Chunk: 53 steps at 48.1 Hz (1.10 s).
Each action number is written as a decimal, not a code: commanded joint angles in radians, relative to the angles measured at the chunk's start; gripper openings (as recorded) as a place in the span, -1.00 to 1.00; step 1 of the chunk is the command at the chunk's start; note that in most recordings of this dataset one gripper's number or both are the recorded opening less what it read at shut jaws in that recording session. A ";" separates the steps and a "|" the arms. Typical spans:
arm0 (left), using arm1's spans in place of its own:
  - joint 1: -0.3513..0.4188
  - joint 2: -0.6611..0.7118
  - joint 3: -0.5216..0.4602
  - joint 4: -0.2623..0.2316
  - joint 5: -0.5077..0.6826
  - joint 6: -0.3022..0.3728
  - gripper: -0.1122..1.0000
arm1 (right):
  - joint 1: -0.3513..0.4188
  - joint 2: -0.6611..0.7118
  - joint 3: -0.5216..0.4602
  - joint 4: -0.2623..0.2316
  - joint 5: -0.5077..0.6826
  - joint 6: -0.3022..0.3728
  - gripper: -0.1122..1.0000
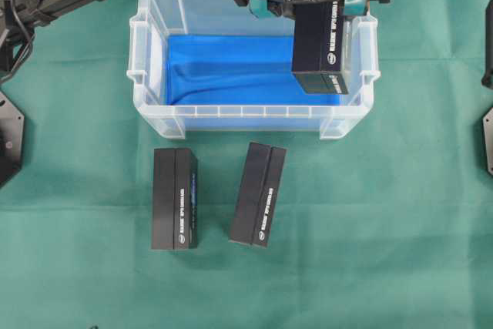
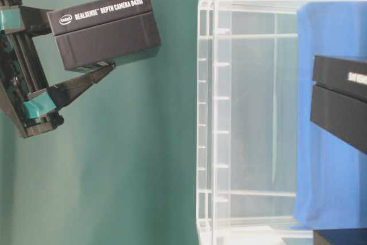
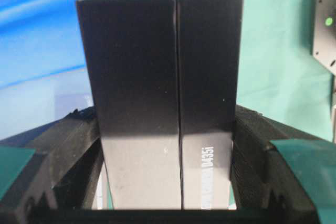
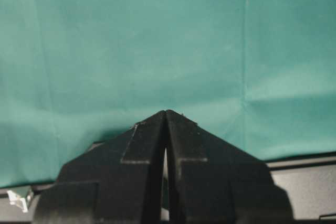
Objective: Take the box out of the case with the left arm.
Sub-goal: 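Lift the gripped right box up out of the case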
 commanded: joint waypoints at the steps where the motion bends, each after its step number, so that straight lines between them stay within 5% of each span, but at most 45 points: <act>1: 0.002 -0.034 -0.012 0.003 -0.005 0.002 0.29 | 0.000 0.000 -0.009 -0.002 -0.006 0.003 -0.80; 40: -0.003 -0.034 -0.009 0.005 0.008 0.002 0.29 | 0.000 0.000 -0.009 -0.002 -0.005 0.006 -0.80; 53: -0.055 -0.035 -0.018 0.005 0.009 -0.044 0.29 | 0.000 -0.002 -0.009 -0.002 -0.006 0.005 -0.80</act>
